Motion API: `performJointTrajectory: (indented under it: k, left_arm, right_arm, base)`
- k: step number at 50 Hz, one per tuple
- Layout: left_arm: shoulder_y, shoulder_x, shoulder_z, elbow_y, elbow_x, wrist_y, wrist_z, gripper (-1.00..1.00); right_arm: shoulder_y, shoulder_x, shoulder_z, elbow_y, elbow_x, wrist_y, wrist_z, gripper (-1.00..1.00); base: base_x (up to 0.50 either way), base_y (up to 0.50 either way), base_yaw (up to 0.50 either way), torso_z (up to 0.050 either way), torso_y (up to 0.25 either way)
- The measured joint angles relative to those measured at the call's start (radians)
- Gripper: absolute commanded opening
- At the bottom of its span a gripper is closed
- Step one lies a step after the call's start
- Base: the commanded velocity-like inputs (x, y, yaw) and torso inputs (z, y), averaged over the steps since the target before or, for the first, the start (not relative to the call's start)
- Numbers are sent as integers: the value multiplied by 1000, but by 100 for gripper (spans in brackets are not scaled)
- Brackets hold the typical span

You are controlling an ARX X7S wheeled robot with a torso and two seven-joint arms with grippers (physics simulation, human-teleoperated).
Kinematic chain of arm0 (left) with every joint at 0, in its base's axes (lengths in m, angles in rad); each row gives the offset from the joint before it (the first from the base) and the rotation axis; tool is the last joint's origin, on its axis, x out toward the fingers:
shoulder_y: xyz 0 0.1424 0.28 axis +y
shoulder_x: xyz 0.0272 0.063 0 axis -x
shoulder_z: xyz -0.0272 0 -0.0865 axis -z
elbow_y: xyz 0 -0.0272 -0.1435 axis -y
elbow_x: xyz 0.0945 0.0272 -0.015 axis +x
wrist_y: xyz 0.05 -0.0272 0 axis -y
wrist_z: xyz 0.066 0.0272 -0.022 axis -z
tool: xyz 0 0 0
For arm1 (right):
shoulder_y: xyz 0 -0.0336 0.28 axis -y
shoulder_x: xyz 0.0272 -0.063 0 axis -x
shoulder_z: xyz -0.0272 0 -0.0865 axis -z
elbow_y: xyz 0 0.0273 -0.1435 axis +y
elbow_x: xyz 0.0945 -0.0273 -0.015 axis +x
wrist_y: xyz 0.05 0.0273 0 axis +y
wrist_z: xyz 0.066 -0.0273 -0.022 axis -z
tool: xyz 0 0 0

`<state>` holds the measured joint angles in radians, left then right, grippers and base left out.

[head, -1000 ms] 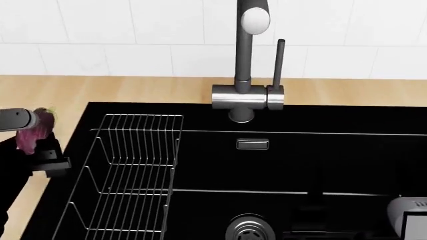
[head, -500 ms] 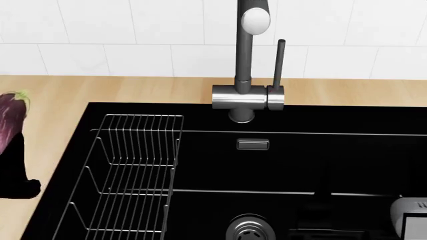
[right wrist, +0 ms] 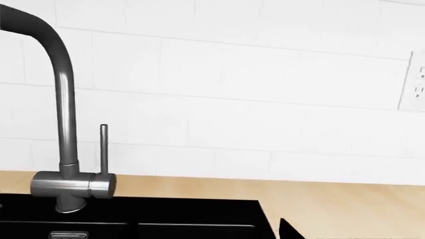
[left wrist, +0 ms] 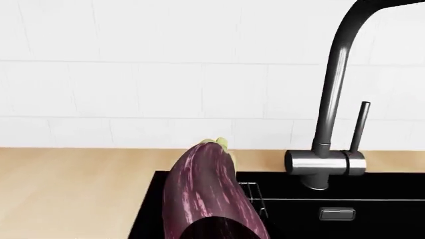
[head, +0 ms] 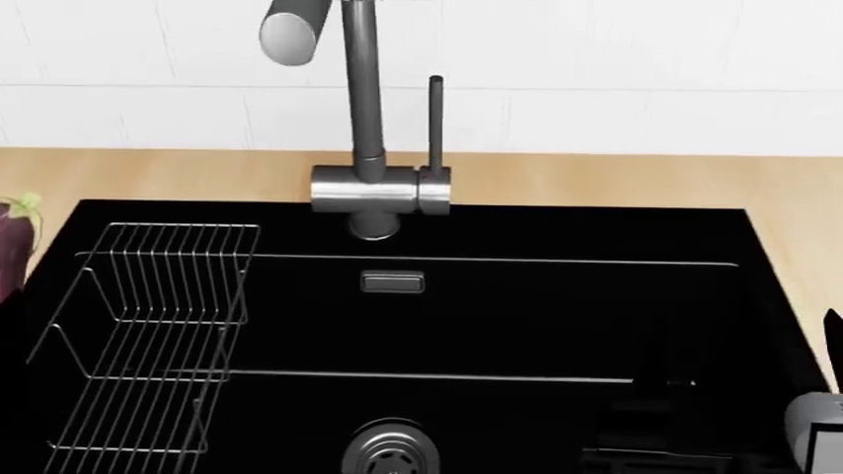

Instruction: There is a mixed pile of frozen fruits and vegetables on the counter. Locate all the frozen vegetables and place the items in a bowl on the counter. Take all the frozen fruits and defrost them in a running sink.

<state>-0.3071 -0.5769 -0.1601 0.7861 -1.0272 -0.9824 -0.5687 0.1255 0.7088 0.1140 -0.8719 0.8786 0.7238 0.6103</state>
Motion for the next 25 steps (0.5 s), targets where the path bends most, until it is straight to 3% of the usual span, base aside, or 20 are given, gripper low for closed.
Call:
performJointTrajectory:
  k: [25]
  left_arm:
    - [30, -3, -2, 2, -4, 19, 9, -100]
  right_arm:
    - [0, 17, 1, -18, 15, 14, 24, 100]
  base:
    - [-32, -500, 0, 0, 0]
